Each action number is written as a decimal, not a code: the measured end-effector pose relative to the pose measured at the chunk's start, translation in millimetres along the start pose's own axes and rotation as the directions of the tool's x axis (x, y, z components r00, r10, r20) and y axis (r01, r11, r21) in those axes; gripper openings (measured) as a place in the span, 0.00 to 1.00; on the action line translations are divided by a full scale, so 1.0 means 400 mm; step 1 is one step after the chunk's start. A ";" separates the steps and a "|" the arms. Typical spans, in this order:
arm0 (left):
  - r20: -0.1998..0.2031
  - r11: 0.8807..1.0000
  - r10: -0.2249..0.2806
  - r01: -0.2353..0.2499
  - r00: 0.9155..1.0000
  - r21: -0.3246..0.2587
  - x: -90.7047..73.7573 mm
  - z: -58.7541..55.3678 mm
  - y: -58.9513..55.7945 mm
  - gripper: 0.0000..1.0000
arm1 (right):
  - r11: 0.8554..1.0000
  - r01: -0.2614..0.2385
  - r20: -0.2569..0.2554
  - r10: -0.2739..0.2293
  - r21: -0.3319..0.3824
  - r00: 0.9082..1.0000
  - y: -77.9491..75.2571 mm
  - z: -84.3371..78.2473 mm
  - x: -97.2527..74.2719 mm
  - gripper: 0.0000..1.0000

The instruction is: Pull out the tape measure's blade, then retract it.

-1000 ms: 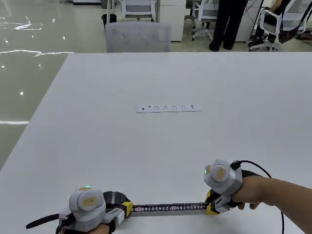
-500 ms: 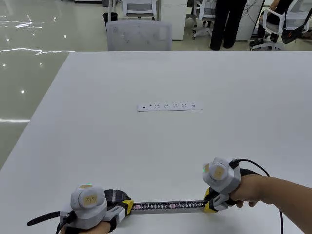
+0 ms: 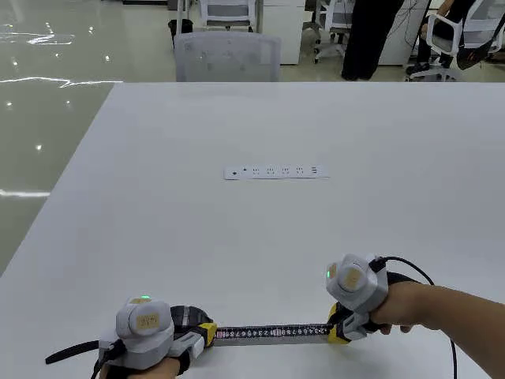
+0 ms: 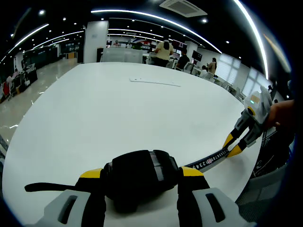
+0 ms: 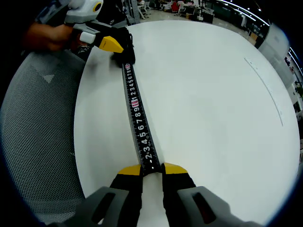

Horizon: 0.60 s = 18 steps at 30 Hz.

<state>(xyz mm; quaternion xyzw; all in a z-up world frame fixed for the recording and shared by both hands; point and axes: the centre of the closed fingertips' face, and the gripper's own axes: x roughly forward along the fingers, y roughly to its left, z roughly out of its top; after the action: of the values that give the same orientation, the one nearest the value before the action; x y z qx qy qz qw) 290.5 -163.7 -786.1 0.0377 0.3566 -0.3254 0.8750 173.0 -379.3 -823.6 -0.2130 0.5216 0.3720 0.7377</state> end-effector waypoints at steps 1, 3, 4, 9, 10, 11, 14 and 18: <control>0.000 1.000 0.000 0.000 1.000 0.000 0.000 0.000 0.000 0.57 | 1.000 0.000 0.001 0.000 -0.001 1.000 0.001 0.002 0.001 0.14; -0.001 1.000 0.001 -0.001 1.000 0.000 0.000 0.000 0.000 0.57 | 1.000 0.001 0.003 -0.001 -0.002 1.000 0.001 0.005 0.002 0.14; -0.001 1.000 0.002 -0.002 1.000 0.000 0.000 -0.001 0.000 0.57 | 1.000 0.001 0.004 -0.001 -0.003 1.000 0.001 0.006 0.004 0.14; -0.002 1.000 0.000 0.000 1.000 -0.004 -0.001 -0.001 0.001 0.57 | 1.000 -0.002 0.005 0.002 -0.003 1.000 0.002 0.014 0.006 0.14; -0.002 1.000 0.000 0.000 1.000 -0.004 -0.001 -0.001 0.001 0.57 | 1.000 -0.003 0.005 0.003 -0.004 1.000 0.003 0.016 0.006 0.14; -0.003 1.000 0.000 0.000 1.000 -0.004 0.000 -0.001 0.001 0.57 | 1.000 -0.003 0.006 0.003 -0.004 1.000 0.002 0.018 0.008 0.14; -0.003 1.000 0.000 0.000 1.000 -0.005 0.000 0.000 0.001 0.57 | 1.000 -0.004 0.010 0.004 -0.003 1.000 0.003 0.024 0.010 0.14; -0.002 1.000 0.000 0.000 1.000 -0.004 0.000 0.000 0.000 0.57 | 1.000 -0.006 0.013 0.006 -0.005 1.000 0.004 0.030 0.012 0.14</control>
<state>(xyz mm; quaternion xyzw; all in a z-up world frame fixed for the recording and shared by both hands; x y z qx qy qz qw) 290.5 -163.6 -785.9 0.0362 0.3584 -0.3246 0.8746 180.2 -368.2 -823.6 -0.2107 0.5166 0.3768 0.7395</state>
